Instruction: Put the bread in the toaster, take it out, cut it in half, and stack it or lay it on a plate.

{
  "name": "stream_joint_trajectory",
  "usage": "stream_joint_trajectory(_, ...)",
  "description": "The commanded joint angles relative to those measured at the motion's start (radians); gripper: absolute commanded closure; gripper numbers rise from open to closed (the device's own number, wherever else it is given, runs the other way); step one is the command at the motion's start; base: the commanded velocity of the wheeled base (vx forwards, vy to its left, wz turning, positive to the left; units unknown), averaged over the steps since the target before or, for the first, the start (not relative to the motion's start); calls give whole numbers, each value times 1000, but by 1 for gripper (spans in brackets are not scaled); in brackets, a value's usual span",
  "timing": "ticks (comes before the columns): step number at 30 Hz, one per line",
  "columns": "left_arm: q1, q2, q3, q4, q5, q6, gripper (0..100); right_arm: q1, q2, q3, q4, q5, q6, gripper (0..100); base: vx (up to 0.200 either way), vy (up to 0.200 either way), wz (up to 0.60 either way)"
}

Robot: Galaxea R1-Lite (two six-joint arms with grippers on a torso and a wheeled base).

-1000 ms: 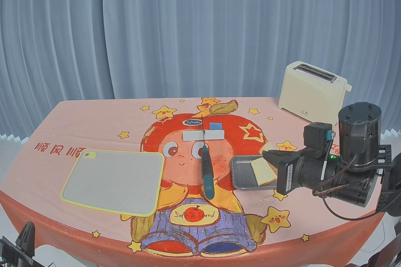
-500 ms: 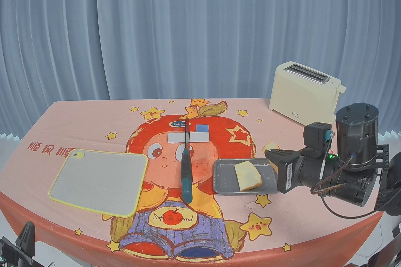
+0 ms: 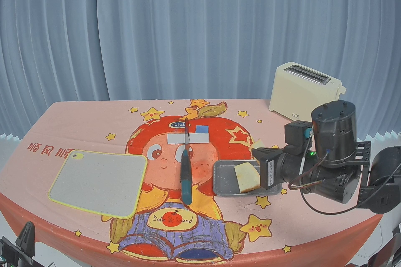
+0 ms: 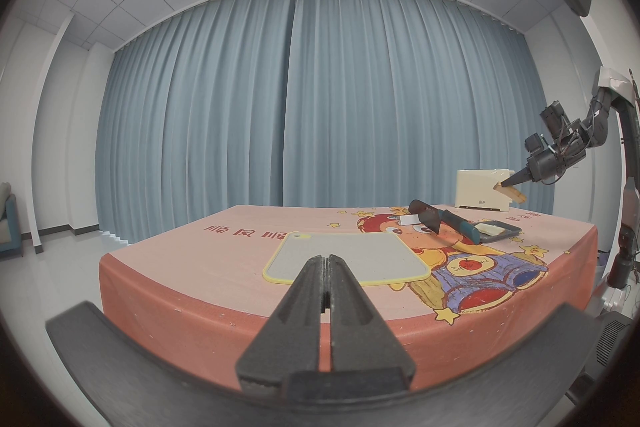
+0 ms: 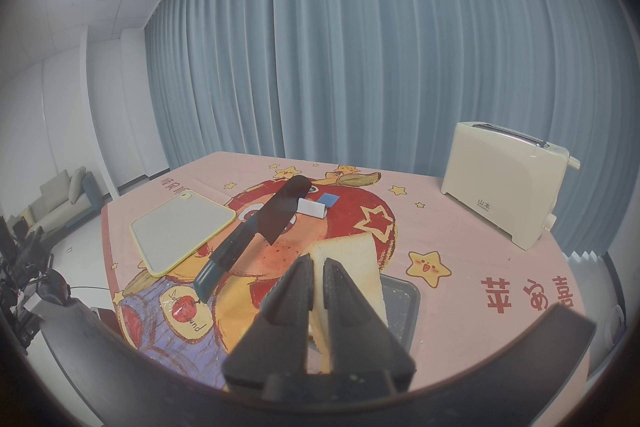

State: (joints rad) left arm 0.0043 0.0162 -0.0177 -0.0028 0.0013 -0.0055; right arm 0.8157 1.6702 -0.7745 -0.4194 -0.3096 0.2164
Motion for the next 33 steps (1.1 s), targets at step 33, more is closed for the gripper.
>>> stream_joint_trajectory(33, 0, -10, 18, 0, 0, 1, 100, -15, 240, -49, -62, -37, 12, 100, 0, 0, 0)
